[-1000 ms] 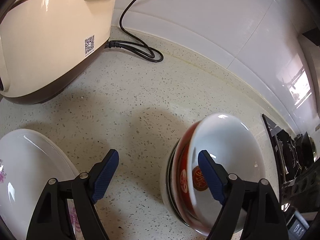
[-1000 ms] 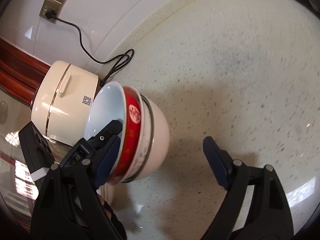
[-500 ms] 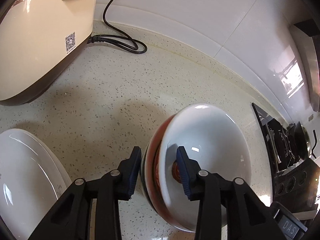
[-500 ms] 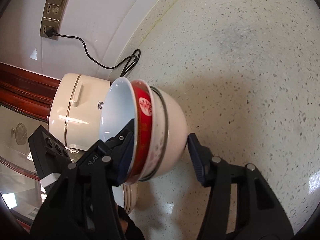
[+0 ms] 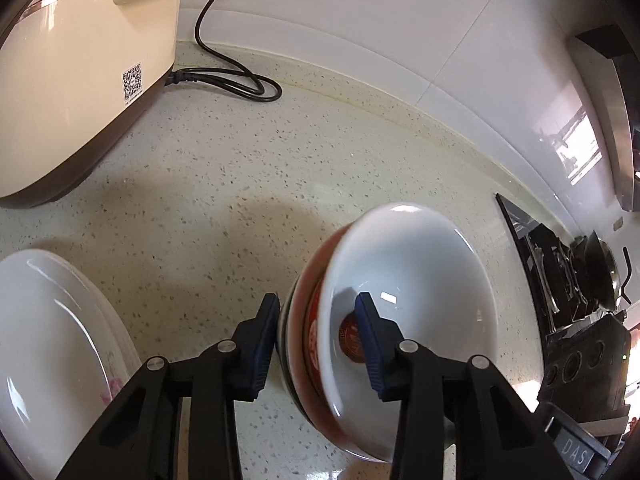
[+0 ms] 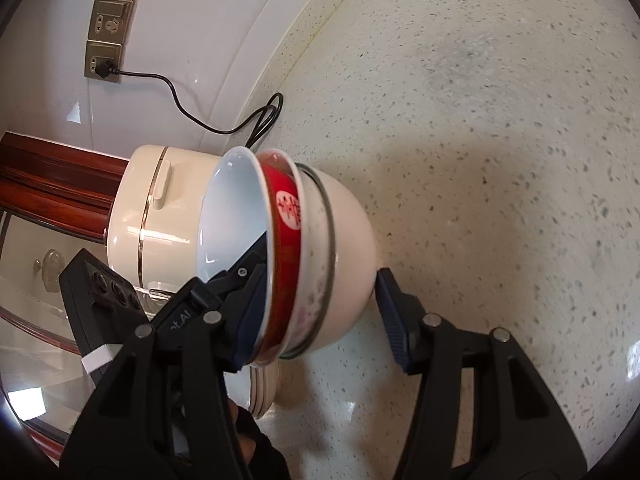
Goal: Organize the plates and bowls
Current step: 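Grasp the nested bowl stack rim with the left tool and lift it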
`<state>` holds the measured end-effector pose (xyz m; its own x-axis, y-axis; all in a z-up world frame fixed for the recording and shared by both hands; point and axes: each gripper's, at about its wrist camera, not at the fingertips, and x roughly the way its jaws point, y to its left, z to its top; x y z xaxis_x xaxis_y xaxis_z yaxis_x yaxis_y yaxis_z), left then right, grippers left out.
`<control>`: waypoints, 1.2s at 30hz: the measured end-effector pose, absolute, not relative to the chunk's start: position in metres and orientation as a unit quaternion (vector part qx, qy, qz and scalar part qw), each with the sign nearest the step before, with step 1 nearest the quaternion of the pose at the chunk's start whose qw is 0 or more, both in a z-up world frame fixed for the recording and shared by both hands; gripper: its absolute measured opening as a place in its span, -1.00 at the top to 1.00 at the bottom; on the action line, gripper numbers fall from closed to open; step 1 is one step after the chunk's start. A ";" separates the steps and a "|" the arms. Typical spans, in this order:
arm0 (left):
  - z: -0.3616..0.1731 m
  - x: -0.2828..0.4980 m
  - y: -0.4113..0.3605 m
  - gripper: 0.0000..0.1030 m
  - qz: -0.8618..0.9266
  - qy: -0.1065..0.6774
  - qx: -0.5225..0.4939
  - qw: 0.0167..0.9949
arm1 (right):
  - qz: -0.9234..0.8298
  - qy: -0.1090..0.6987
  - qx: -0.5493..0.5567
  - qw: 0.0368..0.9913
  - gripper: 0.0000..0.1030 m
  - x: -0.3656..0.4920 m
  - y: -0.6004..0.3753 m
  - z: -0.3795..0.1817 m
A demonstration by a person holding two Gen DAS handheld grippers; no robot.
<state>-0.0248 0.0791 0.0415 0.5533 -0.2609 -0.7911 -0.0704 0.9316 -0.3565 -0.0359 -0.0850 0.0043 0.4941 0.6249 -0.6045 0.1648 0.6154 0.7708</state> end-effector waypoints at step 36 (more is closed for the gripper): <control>0.079 -0.101 0.123 0.27 -0.036 0.400 -0.185 0.897 | 0.195 0.462 0.394 0.770 -0.11 -0.075 -0.045 0.040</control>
<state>-0.1006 0.1234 0.0789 0.6772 -0.2120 -0.7046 -0.0841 0.9290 -0.3603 -0.0745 -0.0451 0.0397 0.4964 0.6647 -0.5583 0.0648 0.6130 0.7874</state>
